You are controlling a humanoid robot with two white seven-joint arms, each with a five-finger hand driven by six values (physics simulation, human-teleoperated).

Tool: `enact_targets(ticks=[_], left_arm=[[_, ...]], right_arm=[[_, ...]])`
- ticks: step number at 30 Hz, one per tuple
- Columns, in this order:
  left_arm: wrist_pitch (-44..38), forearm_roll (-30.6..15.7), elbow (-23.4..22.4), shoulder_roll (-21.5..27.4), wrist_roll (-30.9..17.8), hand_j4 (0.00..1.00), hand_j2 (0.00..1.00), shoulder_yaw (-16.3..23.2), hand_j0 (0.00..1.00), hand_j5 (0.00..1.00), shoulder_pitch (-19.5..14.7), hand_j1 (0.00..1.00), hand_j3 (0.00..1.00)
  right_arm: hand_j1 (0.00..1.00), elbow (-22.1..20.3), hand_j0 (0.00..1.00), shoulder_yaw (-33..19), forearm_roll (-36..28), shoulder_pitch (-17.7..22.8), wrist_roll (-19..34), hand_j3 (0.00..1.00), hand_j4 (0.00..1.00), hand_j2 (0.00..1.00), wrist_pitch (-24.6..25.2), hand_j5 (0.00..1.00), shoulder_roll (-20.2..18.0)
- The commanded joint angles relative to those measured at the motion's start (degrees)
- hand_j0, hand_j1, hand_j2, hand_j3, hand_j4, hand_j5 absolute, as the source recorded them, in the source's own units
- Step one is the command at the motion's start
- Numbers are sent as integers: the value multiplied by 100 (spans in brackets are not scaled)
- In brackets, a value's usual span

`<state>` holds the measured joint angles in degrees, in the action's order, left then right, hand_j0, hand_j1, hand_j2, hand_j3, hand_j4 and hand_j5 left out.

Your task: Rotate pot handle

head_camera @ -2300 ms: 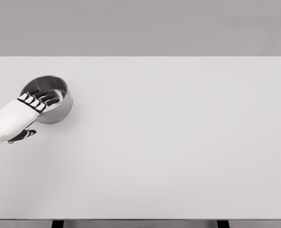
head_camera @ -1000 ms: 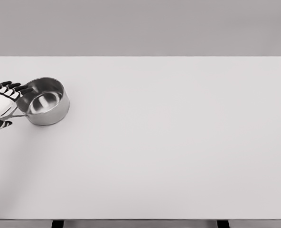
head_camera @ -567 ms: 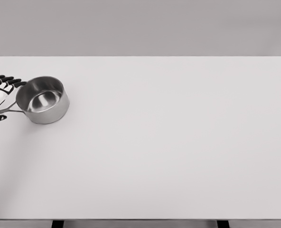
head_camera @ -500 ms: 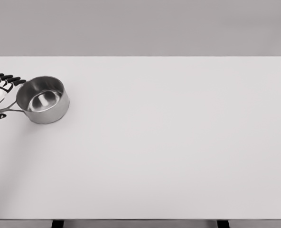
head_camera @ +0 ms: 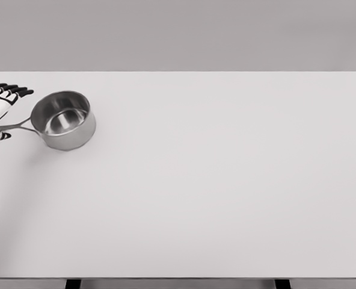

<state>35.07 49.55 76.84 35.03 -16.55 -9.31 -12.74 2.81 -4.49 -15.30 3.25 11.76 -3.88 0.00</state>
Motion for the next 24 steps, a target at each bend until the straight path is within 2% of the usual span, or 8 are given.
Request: enact_targets(ticks=[1,4,8,15,24], left_arm=[[-7,-24,-231,4,3,100,100,113,100,100,-17,100,100],[-7,46,-354,-5,11,100,100,122,100,100,-123,100,100],[-7,55,-609,-5,11,100,100,333,100,100,-387,100,100],[-7,46,-697,-5,11,100,100,491,100,100,-501,100,100],[-7,46,-1321,-31,11,100,100,535,100,100,-853,100,100]], right_arm=[[100,0,100,0,1,0,1,100,100,100,1,100,0],[100,0,100,0,1,0,1,100,100,100,1,100,0],[100,0,100,0,1,0,1,100,100,100,1,100,0],[100,0,100,0,1,0,1,100,100,100,1,100,0],[100,0,100,0,1,0,1,100,100,100,1,100,0]])
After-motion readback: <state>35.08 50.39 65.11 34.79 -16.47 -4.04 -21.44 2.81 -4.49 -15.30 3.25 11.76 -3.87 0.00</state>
